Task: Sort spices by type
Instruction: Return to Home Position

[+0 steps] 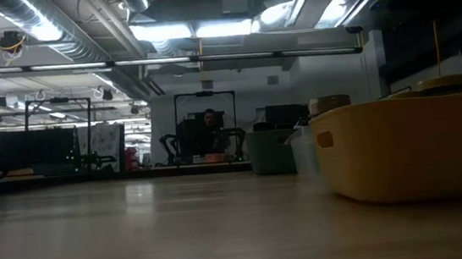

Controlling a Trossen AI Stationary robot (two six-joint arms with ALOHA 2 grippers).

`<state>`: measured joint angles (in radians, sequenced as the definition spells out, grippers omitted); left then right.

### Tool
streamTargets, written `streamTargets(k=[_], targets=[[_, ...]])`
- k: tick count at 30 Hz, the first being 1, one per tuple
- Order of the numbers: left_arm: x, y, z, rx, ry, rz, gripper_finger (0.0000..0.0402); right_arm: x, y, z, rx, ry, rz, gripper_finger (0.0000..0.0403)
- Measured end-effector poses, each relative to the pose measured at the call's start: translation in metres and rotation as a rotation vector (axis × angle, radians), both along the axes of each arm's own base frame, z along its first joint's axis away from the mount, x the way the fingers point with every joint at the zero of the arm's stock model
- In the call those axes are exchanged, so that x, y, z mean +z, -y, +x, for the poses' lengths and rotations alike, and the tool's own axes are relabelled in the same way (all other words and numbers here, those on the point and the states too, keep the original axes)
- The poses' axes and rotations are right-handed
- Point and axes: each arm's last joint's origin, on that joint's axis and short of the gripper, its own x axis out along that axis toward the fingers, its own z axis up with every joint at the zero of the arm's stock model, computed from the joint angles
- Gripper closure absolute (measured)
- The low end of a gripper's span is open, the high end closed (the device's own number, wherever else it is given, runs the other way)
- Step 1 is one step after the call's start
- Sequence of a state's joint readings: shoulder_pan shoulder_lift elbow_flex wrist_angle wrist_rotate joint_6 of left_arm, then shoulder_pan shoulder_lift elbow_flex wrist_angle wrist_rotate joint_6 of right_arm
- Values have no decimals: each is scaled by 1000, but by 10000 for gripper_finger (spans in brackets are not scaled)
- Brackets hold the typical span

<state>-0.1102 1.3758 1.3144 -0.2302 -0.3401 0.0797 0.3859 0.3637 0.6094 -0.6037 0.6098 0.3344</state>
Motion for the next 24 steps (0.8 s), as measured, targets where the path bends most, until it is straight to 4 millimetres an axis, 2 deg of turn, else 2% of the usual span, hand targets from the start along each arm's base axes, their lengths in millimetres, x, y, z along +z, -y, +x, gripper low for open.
streamTargets(k=[5, 8, 10, 15, 20, 24], targets=[[1, -9, -17, 19, -91, 21, 82, 0, 0, 0, -2, -2, 5, 285], [-10, -16, -28, 64, -144, -34, 82, -8, 0, 1, -15, -20, 26, 285], [-28, -19, -35, 70, -146, -53, 82, -19, 0, 2, -40, -42, 17, 285], [-89, -24, -53, 26, -56, -110, 82, -56, -2, 9, -86, -38, 21, 285], [-139, -34, -88, 73, 59, -195, 82, -88, -4, 12, -78, 38, 59, 285], [-165, -35, -119, 94, 146, -272, 82, -104, -3, 11, -69, 106, 94, 285]])
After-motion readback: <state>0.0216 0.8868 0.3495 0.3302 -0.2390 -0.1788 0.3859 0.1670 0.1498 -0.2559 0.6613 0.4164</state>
